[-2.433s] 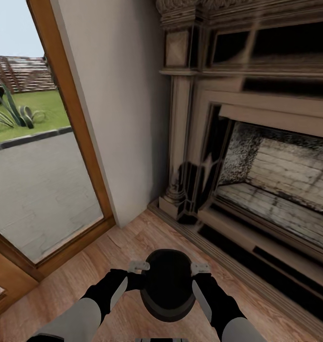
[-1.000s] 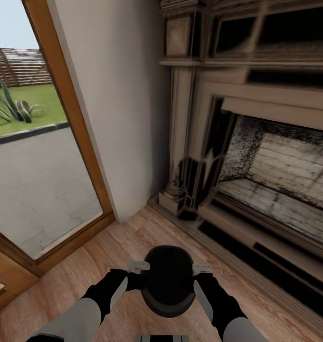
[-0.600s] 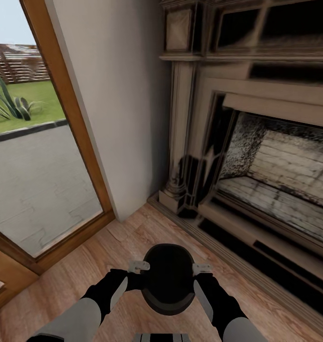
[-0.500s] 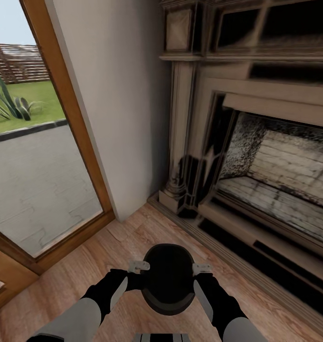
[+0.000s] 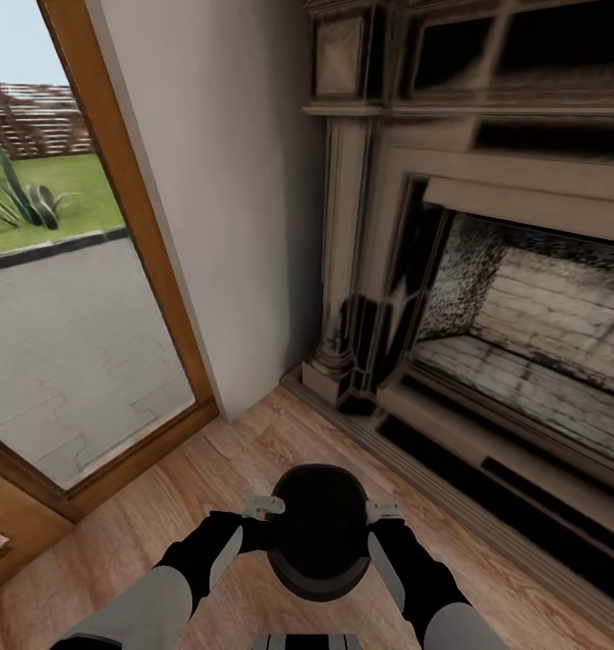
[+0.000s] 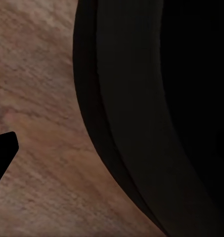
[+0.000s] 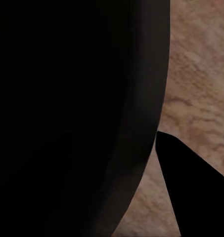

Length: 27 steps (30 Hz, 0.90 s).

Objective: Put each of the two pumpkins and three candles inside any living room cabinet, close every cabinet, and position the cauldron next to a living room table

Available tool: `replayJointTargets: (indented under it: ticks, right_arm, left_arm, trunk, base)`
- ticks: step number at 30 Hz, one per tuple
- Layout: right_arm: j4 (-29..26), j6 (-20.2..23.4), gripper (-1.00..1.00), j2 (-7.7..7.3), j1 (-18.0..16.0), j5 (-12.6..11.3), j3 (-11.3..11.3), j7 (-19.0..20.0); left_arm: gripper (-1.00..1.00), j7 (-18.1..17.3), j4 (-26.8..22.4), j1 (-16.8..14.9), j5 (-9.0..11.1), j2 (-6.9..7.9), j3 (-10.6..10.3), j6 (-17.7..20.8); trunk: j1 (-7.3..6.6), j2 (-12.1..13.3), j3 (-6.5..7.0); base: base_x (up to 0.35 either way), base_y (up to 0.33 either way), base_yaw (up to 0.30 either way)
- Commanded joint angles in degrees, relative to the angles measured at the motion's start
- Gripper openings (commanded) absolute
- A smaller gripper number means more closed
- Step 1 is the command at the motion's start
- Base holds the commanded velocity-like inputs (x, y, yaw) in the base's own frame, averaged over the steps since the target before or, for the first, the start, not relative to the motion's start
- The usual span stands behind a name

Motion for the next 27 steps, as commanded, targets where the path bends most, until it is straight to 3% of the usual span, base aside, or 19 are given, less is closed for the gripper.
replayJointTargets:
  ticks: [1, 12, 13, 27]
  right_arm:
    - [-0.04, 0.06, -1.0, -0.02, -0.01, -1.55, 0.28, -0.53]
    - [-0.04, 0.06, -1.0, -0.02, 0.03, -1.55, 0.3, -0.53]
    - [-0.04, 0.06, -1.0, -0.02, 0.03, -1.55, 0.29, -0.53]
    - [-0.04, 0.06, -1.0, 0.04, 0.0, -1.55, 0.37, -0.53]
  left_arm:
    - [1.0, 0.0, -0.1, -0.01, 0.24, 0.04, -0.29, 0.31]
    - [1.0, 0.0, -0.1, -0.01, 0.24, 0.04, -0.29, 0.31]
    - [-1.0, 0.0, -0.1, -0.01, 0.24, 0.04, -0.29, 0.31]
    - [-1.0, 0.0, -0.1, -0.01, 0.24, 0.04, -0.29, 0.3]
  trunk:
    - [-0.01, -0.02, -0.05]
    - [-0.01, -0.02, -0.05]
    - [-0.01, -0.02, -0.05]
    - [-0.01, -0.02, -0.05]
  base:
    - [0.0, 0.0, 0.0]
    - [0.0, 0.0, 0.0]
    - [0.0, 0.0, 0.0]
    - [0.0, 0.0, 0.0]
